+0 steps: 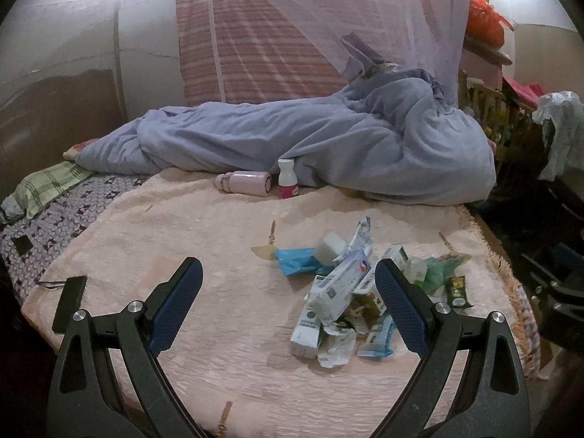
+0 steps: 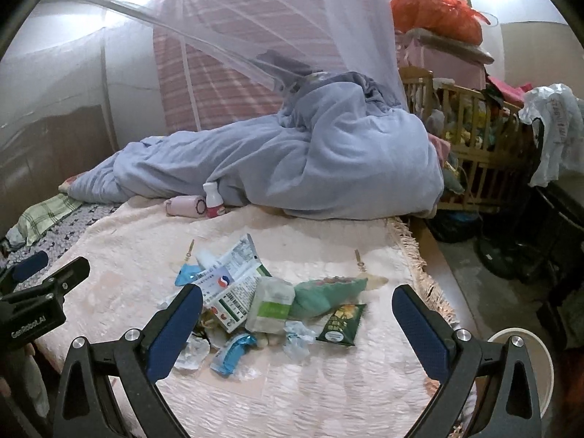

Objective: Collect trash

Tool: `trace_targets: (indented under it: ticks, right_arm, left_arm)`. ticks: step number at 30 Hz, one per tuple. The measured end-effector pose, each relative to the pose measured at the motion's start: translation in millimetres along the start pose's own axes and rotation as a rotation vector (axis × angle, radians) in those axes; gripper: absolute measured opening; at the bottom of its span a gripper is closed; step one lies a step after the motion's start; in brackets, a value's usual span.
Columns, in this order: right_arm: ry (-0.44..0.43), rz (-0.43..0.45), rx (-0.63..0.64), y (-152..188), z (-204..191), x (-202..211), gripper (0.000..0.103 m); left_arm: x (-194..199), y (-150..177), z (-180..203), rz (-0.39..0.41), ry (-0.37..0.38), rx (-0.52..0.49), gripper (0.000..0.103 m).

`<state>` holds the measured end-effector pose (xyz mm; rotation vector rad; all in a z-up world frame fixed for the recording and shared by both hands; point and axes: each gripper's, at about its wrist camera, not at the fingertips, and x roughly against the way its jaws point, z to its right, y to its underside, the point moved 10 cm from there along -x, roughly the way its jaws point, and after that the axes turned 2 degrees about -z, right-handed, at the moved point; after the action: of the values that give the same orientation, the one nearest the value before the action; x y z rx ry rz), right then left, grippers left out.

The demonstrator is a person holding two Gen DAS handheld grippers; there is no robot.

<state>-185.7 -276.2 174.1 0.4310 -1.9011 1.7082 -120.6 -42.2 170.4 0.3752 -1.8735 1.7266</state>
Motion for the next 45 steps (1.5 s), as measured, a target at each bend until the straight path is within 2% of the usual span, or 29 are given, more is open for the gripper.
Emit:
trace_targets:
  ticks: [23, 45]
  right_arm:
    - [0.042, 0.004, 0.02, 4.6, -0.7, -0.3, 0.103]
    - [0.041, -0.012, 0.01, 7.0, -3.5, -8.6, 0.103]
  left_arm:
    - [1.4, 4.6, 9.0, -0.006, 0.048, 0.038, 0.095]
    - [-0.5, 8.8, 14.4, -0.017, 0.055, 0.041, 0.095]
